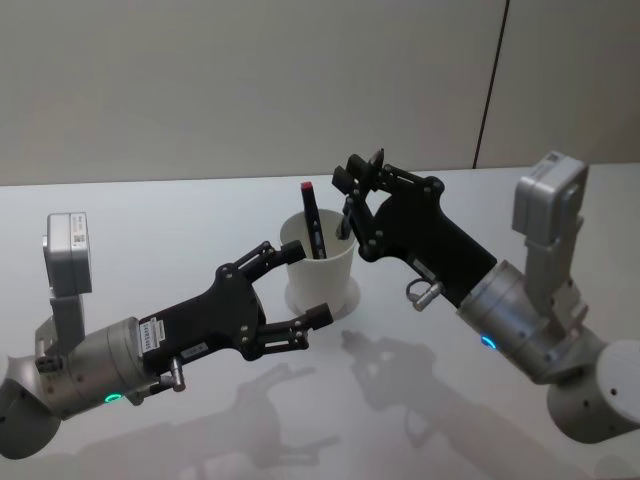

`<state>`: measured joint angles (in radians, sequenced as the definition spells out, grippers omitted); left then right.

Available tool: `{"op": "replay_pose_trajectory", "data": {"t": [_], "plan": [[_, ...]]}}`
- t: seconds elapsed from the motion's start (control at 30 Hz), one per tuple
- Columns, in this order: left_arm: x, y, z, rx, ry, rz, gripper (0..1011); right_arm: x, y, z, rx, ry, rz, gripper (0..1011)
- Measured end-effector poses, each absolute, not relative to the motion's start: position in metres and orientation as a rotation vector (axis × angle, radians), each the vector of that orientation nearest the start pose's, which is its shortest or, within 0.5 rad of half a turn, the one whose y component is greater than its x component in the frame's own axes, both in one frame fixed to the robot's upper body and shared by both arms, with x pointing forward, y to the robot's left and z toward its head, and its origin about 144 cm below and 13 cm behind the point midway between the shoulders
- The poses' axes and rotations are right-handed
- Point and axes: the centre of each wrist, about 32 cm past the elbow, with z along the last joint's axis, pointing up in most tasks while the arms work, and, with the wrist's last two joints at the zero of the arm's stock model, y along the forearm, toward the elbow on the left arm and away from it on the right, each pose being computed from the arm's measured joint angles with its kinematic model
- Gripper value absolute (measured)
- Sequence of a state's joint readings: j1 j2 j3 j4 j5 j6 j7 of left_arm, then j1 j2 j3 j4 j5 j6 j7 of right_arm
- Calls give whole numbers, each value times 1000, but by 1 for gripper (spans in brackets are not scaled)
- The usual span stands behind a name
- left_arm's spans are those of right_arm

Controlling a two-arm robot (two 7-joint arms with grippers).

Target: Place the pen into the pen holder.

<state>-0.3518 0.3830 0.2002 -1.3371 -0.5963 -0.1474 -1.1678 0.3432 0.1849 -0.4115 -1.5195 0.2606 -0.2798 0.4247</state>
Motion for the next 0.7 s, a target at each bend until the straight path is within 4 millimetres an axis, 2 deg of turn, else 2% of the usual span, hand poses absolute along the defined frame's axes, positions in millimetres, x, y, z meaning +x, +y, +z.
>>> {"op": "replay_pose_trajectory", "data": {"t": [0.7], "plan": [[550, 308, 1203, -217, -159, 315, 1000, 539, -153, 1229, 259, -425, -792, 132]]}}
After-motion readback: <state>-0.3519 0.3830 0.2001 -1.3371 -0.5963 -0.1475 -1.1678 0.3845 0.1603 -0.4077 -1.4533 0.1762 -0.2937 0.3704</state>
